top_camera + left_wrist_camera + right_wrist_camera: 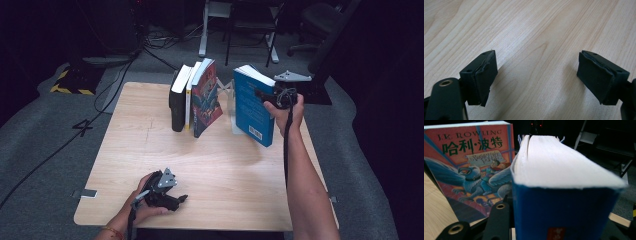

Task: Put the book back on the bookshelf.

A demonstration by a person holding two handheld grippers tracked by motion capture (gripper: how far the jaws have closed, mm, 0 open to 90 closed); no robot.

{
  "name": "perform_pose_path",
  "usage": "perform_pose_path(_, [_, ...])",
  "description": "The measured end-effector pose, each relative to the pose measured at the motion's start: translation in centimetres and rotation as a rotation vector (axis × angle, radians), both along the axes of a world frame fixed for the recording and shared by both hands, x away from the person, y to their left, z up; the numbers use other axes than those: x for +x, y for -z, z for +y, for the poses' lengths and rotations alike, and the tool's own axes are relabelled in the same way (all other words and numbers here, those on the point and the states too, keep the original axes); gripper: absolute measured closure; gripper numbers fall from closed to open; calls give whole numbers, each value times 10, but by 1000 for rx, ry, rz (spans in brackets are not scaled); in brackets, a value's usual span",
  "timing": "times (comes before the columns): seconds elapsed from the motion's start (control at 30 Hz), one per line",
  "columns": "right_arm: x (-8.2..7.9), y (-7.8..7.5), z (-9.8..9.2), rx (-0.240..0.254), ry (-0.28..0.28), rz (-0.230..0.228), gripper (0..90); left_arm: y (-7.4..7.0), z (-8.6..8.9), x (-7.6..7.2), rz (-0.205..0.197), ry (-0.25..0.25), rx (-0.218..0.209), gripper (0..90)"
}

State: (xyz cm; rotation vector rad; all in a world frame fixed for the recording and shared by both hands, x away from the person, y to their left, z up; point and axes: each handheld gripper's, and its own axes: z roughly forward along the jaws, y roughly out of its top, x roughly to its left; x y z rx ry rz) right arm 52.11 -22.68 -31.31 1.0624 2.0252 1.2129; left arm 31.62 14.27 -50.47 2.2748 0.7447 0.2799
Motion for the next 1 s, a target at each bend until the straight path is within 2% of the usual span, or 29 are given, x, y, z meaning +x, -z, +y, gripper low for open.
perform_pose_path(0.13, [7, 0, 7, -3, 0, -15, 613, 0, 0, 0, 0, 0, 0, 167])
perform_pose_path(0.23, [13, 2, 10, 13, -3, -25, 613, 0, 0, 0, 0, 1, 1, 167])
perform_pose_path(0.53, [26, 10, 9, 49, 25, -36, 612, 0, 0, -1, 0, 8, 0, 168])
perform_pose_path(0.63, [25, 12, 7, 72, 23, -37, 611, 0, 0, -1, -1, 10, -1, 169])
perform_pose_path(0.87, [18, 16, 1, 69, 11, -50, 608, 0, 0, -2, -3, 8, 2, 171])
perform_pose_path(1.0, [9, 21, -5, 79, 10, -61, 607, 0, 0, -2, -3, 8, 2, 170])
